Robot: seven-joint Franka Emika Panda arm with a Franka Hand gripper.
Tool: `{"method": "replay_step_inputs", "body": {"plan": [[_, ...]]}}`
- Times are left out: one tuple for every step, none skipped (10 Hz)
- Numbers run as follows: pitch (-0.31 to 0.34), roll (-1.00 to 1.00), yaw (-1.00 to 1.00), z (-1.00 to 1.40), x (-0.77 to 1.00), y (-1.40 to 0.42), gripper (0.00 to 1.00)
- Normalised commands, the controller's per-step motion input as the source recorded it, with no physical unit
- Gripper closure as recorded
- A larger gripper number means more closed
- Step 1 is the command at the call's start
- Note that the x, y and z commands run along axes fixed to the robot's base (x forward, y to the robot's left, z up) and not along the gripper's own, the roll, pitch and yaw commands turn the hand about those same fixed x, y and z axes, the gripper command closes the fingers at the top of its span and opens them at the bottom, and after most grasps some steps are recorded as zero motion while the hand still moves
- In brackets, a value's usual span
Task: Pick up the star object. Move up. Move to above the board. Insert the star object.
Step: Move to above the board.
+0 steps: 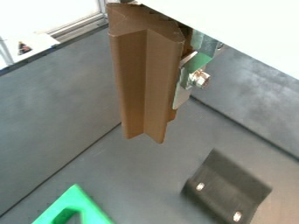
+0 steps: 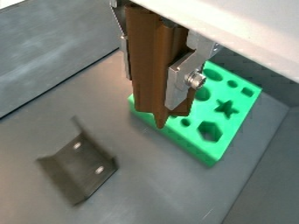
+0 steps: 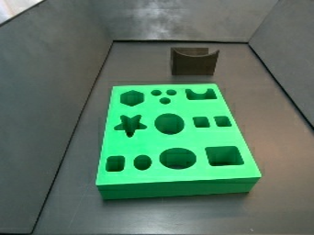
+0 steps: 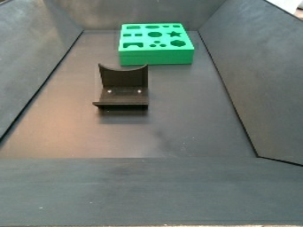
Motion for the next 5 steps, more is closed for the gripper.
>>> {"method": "replay_step_inputs", "body": {"plan": [[0.052,0.00,-0.01,0.17,-0.03,-1.00,1.00],[0.052,0.00,-0.01,0.17,-0.03,-1.00,1.00],[0.050,-0.01,0.00,0.18,-0.03,-1.00,1.00],[0.053,0.00,0.00,0.18,-0.02,-1.00,1.00],[0.067,0.00,0.00,0.19,-0.01,-1.00,1.00]]}}
